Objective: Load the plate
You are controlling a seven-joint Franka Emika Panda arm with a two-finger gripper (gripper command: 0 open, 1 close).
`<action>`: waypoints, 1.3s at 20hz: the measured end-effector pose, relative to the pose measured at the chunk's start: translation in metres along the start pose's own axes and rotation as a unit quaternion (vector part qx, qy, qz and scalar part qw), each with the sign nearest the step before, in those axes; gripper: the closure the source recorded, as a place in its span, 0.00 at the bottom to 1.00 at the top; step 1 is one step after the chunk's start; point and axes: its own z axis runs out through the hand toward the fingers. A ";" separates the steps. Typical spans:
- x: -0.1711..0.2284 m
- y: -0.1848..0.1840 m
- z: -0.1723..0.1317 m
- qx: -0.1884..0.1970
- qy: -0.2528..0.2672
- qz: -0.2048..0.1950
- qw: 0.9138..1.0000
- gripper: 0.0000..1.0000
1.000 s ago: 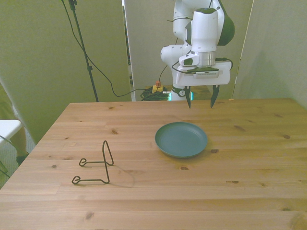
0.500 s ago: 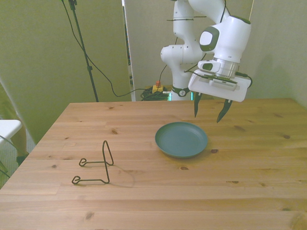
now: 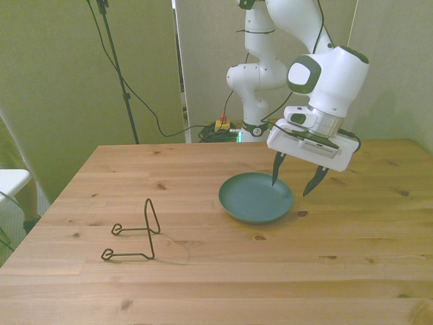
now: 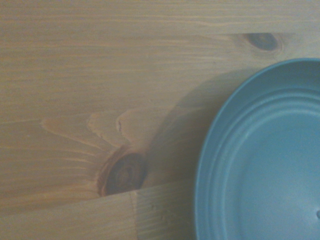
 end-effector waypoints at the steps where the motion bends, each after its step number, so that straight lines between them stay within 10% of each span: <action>1: 0.000 -0.003 0.002 -0.006 0.003 0.001 1.000 0.00; 6: -0.002 -0.013 0.015 -0.030 0.008 0.002 0.999 0.00; 7: -0.001 -0.014 0.015 -0.033 0.009 0.002 0.999 1.00; 26: 0.003 -0.005 0.026 -0.071 0.004 0.006 0.997 1.00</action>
